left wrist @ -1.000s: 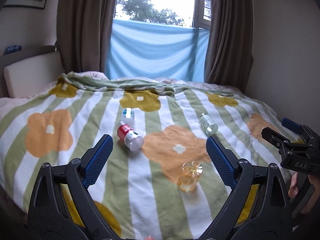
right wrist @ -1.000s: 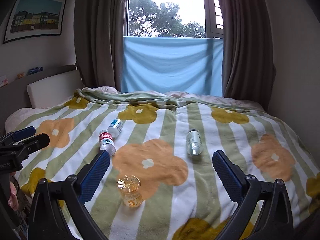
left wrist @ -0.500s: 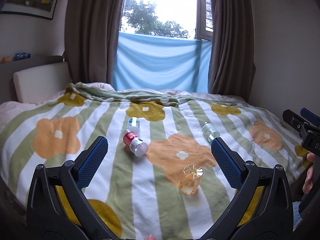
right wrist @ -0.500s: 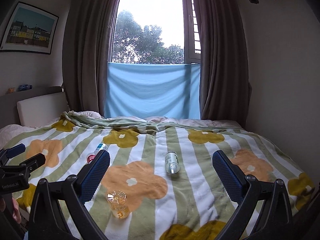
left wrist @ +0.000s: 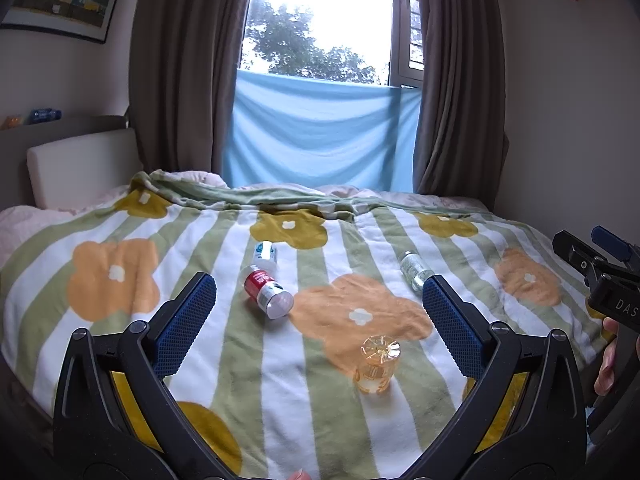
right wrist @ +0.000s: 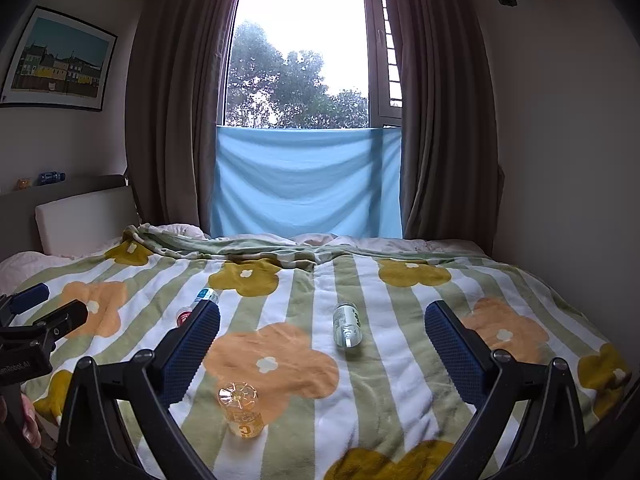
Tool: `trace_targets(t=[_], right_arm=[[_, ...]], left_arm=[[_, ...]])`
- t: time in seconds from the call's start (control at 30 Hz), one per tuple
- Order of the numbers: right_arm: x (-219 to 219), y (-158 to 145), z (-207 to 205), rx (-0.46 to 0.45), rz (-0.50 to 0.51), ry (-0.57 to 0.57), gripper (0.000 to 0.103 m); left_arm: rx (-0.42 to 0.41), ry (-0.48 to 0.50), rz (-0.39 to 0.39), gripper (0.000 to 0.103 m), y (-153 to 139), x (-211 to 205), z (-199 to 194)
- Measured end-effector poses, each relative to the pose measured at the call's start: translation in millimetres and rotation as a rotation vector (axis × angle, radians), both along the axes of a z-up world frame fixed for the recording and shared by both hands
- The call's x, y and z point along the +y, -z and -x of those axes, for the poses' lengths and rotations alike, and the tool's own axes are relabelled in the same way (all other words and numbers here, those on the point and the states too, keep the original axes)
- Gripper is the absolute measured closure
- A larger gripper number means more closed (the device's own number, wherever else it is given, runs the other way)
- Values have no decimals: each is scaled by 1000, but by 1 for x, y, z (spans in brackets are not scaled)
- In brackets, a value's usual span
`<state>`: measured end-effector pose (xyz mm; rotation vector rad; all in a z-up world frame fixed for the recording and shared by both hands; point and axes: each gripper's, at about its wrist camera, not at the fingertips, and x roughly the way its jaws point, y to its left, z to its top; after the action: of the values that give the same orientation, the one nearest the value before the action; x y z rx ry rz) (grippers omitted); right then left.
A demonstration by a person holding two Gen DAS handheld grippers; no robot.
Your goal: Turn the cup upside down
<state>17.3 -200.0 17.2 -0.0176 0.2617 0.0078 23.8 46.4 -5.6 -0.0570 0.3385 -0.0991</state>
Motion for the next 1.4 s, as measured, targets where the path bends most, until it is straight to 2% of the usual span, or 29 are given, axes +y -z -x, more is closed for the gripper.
trace_targets(t=[0.43,1.27,1.4], right_arm=[[3,-1,1,-3,-8,-1,1],[9,-5,0,-4,-20,-1,1],[7,-5,-2,-1,3,12,1]], left_arm=[[-6,-4,-29,0,-3,-5,0],[-102,-55,-112,0,-20,-22,14],[-127,-34,-87,0,-23,-27,16]])
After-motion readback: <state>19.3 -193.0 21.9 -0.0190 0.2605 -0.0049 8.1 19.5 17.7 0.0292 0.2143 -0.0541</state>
